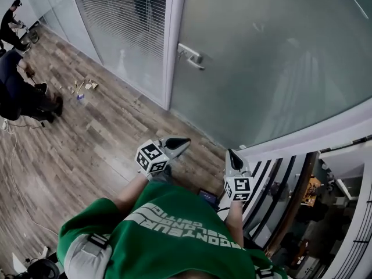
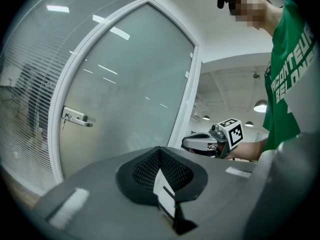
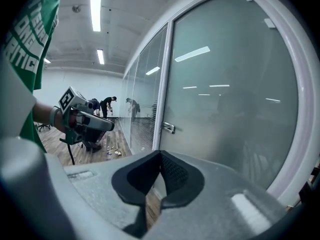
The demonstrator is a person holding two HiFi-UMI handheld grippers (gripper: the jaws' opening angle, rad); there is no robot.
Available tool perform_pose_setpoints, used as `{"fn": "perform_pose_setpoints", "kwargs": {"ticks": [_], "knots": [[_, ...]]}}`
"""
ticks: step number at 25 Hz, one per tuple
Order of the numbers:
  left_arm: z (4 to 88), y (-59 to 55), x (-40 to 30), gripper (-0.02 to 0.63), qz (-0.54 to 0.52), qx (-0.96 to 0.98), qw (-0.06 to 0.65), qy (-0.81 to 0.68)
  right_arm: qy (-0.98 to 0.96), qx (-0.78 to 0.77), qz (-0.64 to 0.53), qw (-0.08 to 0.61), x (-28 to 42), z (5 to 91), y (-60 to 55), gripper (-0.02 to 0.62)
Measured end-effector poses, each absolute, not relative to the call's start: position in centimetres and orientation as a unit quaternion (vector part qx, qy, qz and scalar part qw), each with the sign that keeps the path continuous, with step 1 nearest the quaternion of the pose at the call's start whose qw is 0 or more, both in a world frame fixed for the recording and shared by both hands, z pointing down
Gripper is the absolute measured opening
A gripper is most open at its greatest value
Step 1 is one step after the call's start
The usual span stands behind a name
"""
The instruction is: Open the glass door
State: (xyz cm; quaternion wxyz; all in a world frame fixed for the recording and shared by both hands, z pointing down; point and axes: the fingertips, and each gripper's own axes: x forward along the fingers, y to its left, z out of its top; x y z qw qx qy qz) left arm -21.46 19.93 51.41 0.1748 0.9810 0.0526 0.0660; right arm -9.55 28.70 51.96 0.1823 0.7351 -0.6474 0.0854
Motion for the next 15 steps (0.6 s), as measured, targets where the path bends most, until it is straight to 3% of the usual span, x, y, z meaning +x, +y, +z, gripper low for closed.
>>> {"fn": "perform_pose_setpoints", "kwargs": {"ticks": [15], "knots": [[50.7, 10.4, -24.6, 0.015, 0.068, 0.983, 0.169, -0.029, -0.695, 0.691, 0.062, 0.190, -9.9, 51.2, 16.8, -0.008]]}}
